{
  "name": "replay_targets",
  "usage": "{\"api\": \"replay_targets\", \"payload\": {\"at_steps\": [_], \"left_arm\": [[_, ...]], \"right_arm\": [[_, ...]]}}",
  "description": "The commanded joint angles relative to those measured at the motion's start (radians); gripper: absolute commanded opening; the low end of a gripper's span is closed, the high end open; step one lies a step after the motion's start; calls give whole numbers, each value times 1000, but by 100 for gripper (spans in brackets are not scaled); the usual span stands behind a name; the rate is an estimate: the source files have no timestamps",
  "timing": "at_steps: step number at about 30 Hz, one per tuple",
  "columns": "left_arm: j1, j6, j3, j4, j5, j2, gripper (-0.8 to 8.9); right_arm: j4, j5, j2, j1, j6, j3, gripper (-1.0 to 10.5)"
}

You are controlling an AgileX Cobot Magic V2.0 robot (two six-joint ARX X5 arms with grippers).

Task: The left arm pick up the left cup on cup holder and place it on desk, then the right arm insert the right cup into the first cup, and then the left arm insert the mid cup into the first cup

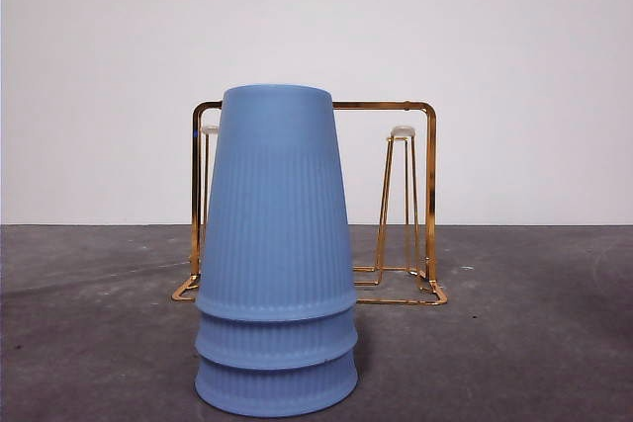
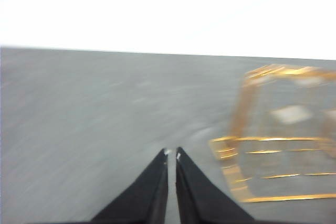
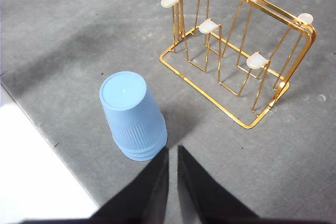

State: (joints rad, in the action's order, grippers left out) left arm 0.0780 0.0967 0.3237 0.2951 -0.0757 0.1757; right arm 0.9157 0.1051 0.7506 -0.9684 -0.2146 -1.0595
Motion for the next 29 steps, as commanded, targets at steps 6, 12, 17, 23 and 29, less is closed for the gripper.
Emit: {"api": "replay_targets", "payload": {"at_steps": [6, 12, 17, 23, 29], "left_arm": [[-88, -5, -259, -120, 9, -84, 21], [-99, -5, -311, -106, 57, -151, 21], [-98, -12, -311, -106, 116, -172, 21], [-98, -5, -311, -106, 106, -172, 21], [-98, -5, -311, -106, 106, -172, 21]], "right_arm": [[-10, 1, 5, -10, -10, -8, 23], [-10, 1, 5, -10, -10, -8, 23], [-12, 1, 5, -10, -10, -8, 23], [-14, 1, 5, -10, -10, -8, 23], [-14, 1, 5, -10, -10, -8, 23]]}}
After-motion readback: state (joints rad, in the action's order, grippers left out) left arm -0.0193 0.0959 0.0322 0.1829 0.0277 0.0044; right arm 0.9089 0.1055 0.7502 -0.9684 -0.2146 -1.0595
